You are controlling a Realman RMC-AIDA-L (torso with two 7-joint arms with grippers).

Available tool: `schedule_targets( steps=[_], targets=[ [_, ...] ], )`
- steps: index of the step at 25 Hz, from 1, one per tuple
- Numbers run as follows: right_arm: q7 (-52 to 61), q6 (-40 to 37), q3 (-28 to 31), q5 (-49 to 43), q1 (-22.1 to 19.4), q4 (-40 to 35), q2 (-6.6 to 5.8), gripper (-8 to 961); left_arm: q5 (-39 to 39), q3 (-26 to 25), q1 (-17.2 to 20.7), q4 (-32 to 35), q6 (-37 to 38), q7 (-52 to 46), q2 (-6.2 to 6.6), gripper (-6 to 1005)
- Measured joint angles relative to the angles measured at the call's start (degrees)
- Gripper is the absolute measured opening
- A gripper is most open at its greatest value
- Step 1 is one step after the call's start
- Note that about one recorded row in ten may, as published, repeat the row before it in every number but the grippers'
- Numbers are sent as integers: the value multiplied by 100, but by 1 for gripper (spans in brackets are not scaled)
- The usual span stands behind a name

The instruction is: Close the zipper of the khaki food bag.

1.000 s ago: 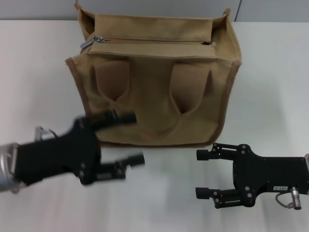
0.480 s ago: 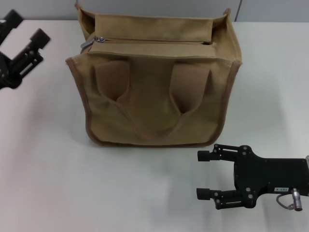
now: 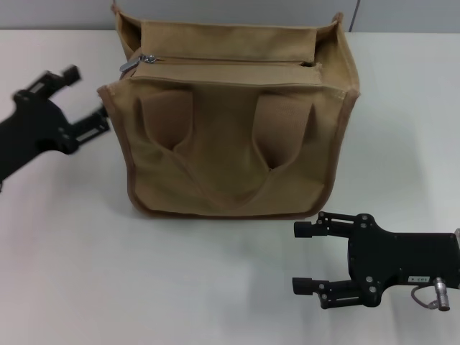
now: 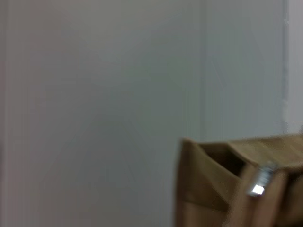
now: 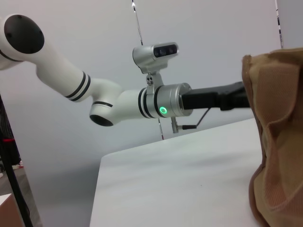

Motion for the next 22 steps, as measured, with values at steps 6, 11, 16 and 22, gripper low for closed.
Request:
schedule_targets(
  steps=[6, 11, 16, 22],
  targets=[
    [0, 0, 7, 13, 10, -10, 0, 809, 147, -166, -146, 143, -153, 264, -159, 800],
    [4, -4, 22, 15, 11, -18, 0, 810, -253, -355, -107, 104, -112, 612, -218, 797],
    [4, -6, 48, 15, 9, -18, 0, 810, -470, -355, -84, -87, -112, 1032, -243, 795],
    [31, -9, 64, 15, 50, -6, 0, 810, -576, -350, -111, -429, -113, 1569, -248, 792]
  ],
)
